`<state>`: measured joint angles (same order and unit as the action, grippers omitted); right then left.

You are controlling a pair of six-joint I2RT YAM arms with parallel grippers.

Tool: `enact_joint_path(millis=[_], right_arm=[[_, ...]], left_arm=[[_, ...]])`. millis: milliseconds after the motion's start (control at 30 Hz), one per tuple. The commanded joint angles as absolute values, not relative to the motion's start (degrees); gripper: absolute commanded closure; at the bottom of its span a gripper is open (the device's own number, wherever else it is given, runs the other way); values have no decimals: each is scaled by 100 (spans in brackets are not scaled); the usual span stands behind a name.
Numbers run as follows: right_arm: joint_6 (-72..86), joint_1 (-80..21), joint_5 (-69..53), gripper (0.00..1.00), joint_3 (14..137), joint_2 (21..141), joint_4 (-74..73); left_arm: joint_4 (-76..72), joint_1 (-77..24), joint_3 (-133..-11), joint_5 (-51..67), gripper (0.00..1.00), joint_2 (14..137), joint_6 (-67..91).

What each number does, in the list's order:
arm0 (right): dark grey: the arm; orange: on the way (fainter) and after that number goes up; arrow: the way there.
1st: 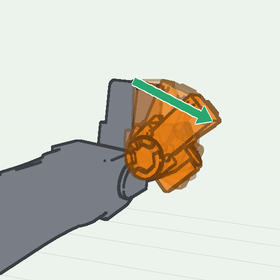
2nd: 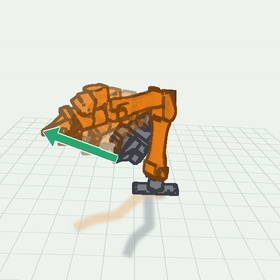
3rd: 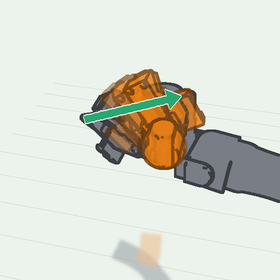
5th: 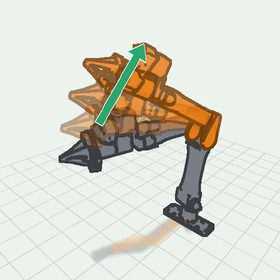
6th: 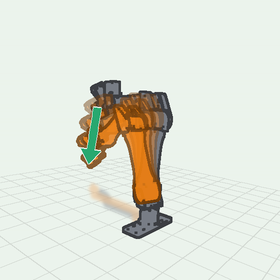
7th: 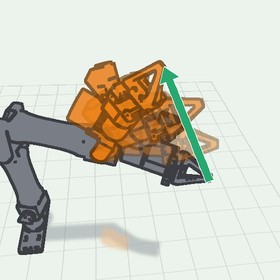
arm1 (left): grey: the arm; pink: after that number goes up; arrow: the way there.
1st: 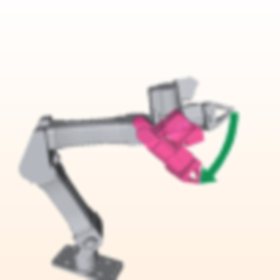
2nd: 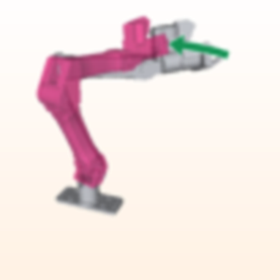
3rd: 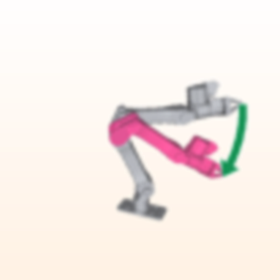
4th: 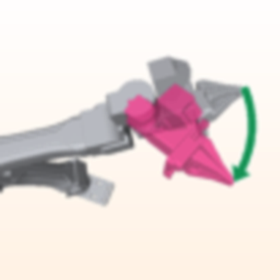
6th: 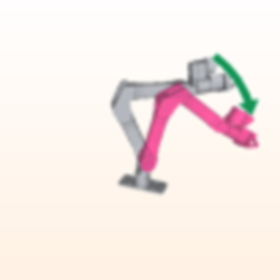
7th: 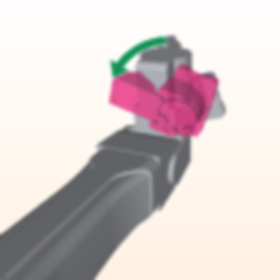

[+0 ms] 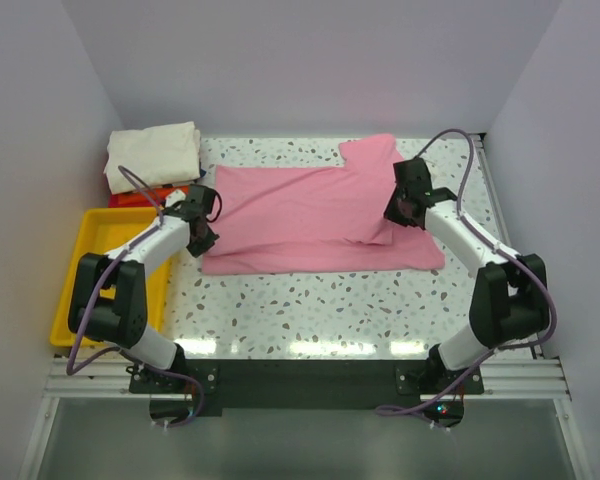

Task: Fold and stack the t-shirts
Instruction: Fold the tshirt

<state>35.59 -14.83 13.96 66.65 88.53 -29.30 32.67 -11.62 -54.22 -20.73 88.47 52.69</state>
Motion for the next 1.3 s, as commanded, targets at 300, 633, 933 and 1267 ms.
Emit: enact_joint_path(millis=[300, 633, 933, 1267], right_arm=[[3700, -1406, 1301, 91, 7461, 9983, -2408], [3455, -1222, 1450, 46, 9024, 11100, -2750], [2979, -1160, 616, 2, 7932, 10110, -2962], [3111, -1151, 9, 5, 6328, 9544, -2250]], left_arm=[[3085, -1046, -5792, -2355, 78, 9158, 5177], [3261, -1046, -5819, -2276, 0, 8210, 5098], [3103, -1098, -5248, -1653, 0, 7436, 4887], [2988, -1450, -4588, -1485, 0, 7014, 4755]])
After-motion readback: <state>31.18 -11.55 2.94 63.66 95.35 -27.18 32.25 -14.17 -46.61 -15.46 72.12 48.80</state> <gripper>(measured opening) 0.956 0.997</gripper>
